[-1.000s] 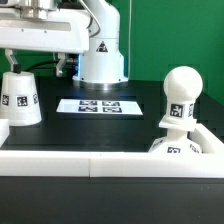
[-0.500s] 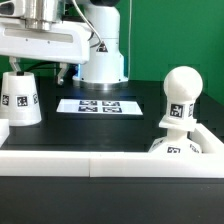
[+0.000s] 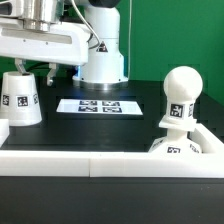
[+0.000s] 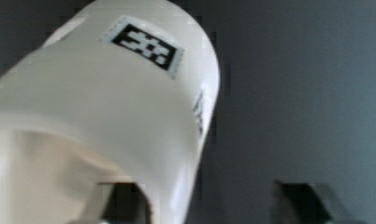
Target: Assemble lamp
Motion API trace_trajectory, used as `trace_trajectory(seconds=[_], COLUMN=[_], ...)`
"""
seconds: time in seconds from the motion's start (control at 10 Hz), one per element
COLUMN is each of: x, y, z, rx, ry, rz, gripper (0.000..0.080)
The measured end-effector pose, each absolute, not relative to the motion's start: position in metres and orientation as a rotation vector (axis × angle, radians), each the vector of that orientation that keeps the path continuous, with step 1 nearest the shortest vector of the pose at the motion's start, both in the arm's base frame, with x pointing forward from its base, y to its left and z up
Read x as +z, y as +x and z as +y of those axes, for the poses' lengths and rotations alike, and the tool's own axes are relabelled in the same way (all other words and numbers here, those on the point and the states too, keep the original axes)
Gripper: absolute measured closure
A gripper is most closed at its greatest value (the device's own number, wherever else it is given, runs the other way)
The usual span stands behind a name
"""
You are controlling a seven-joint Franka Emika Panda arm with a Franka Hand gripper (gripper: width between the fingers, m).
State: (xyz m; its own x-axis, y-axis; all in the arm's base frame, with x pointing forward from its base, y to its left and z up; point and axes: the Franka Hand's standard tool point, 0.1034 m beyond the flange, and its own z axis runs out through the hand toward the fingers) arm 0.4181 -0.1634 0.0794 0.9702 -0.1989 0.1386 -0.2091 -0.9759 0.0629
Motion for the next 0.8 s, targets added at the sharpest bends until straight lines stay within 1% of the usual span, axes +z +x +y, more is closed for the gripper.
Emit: trace_trajectory(seconds=[0.1, 0.2, 0.3, 0.5, 0.6, 0.8], x=[0.079, 0.080, 0.081, 0.083, 0.086, 0.100], y=[0.419, 0.422, 0.426, 0.440, 0.446, 0.454], z=[-0.164, -0.164, -0.163, -0.144, -0.135, -0.115], rx=[0.202, 0.207, 0.214, 0.208, 0.197, 0.178], ry=[3.041, 3.039, 3.039, 3.059, 3.076, 3.109], rz=[-0.314, -0.312, -0.307, -0.347, -0.368, -0.500], gripper=[0.0530, 0.0703, 0.0755, 0.0755, 0.0755, 0.0755])
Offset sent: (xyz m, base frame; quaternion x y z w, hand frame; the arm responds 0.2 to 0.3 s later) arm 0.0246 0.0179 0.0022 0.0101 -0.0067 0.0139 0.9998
